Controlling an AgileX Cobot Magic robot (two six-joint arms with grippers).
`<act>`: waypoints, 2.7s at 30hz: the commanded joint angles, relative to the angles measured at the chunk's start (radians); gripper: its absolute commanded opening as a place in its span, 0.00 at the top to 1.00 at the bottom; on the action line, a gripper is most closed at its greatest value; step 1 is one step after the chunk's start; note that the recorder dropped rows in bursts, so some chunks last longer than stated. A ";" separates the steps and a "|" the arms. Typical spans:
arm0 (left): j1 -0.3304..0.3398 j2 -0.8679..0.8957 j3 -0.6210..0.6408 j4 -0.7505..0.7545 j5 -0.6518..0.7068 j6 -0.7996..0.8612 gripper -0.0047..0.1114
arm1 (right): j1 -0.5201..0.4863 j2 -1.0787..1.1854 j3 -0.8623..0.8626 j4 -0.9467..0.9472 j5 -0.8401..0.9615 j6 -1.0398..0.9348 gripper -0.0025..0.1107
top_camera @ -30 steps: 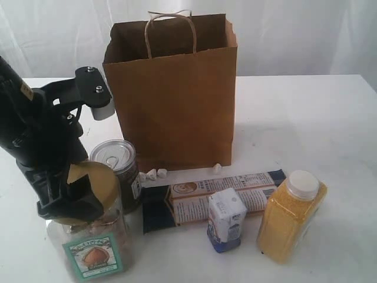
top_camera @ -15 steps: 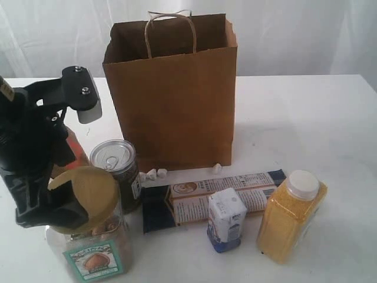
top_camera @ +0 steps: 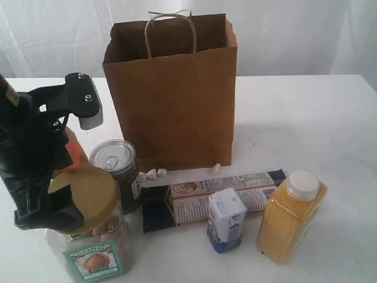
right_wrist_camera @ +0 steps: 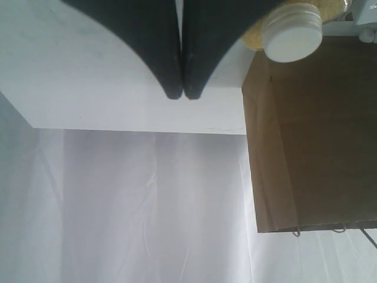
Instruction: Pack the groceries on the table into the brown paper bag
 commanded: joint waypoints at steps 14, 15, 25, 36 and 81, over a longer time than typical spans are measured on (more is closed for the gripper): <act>-0.002 0.161 -0.150 -0.060 0.163 0.046 0.05 | -0.009 -0.006 0.005 -0.006 -0.006 -0.001 0.98; -0.002 0.161 -0.150 -0.060 0.166 0.046 0.05 | -0.009 -0.006 0.005 -0.006 -0.006 -0.001 0.98; -0.002 0.161 -0.150 -0.063 0.205 0.054 0.05 | -0.009 -0.006 0.005 -0.006 -0.006 -0.001 0.98; -0.049 0.116 -0.152 -0.006 0.192 0.049 0.05 | -0.009 -0.006 0.005 -0.006 -0.006 -0.001 0.98; -0.072 0.114 -0.053 -0.048 0.164 0.015 0.05 | -0.009 -0.006 0.005 -0.006 -0.004 -0.001 0.98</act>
